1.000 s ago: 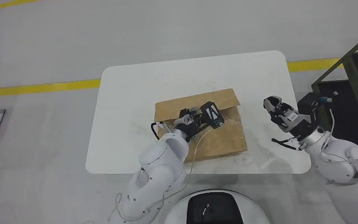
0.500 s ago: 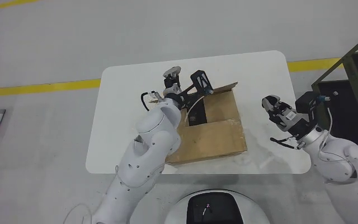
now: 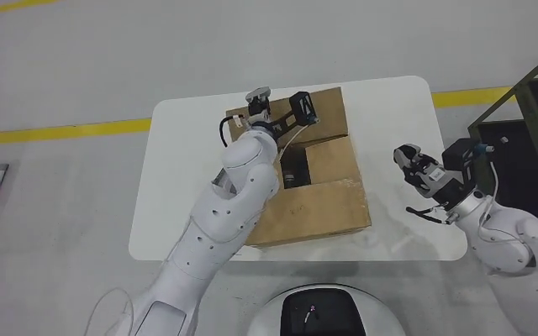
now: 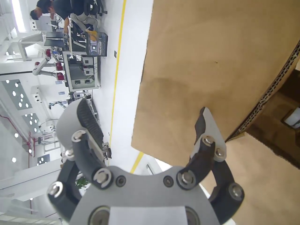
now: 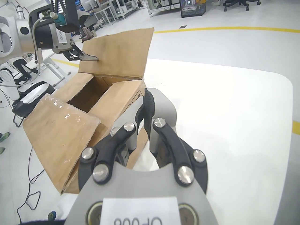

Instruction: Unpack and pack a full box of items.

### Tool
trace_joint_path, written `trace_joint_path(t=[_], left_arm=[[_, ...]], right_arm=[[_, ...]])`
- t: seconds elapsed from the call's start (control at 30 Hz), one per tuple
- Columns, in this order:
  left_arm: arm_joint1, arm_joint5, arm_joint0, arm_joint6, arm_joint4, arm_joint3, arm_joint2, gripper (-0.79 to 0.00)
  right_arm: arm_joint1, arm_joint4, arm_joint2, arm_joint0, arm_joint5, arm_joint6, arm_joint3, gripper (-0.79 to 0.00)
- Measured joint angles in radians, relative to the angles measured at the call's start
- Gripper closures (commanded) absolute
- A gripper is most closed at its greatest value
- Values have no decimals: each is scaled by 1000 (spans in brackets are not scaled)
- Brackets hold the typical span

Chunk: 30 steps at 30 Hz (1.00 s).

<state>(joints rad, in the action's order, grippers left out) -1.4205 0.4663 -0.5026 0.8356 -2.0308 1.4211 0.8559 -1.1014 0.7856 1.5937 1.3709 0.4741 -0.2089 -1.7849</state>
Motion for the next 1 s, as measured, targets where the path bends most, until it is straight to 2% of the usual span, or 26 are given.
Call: trace_joint_path(t=[0.17,0.27,0.47,0.67,0.87,1.0], left_arm=[[-12,-12,7,2,-3,-38,-8,-785],[-15,-22,-4,13,-5,-26,2,-785],[-7,-32,-82,36,11,114,61,-785],[10,-21,-247,62,96,361,155,-785],[27,-16,-455,65,278,615,280,-785],[38,-4,-580,40,390,735,357,-785]], right_arm=[[1,5,2,10,3,7,-3,0],[1,3,5,17,3,9,-6,0],[3,-48,14,12,18,-5,-7,0],[12,-179,10,-27,153,-108,8,0],[35,-330,-36,-70,409,-338,29,0],[50,-400,-70,-89,493,-457,37,0]])
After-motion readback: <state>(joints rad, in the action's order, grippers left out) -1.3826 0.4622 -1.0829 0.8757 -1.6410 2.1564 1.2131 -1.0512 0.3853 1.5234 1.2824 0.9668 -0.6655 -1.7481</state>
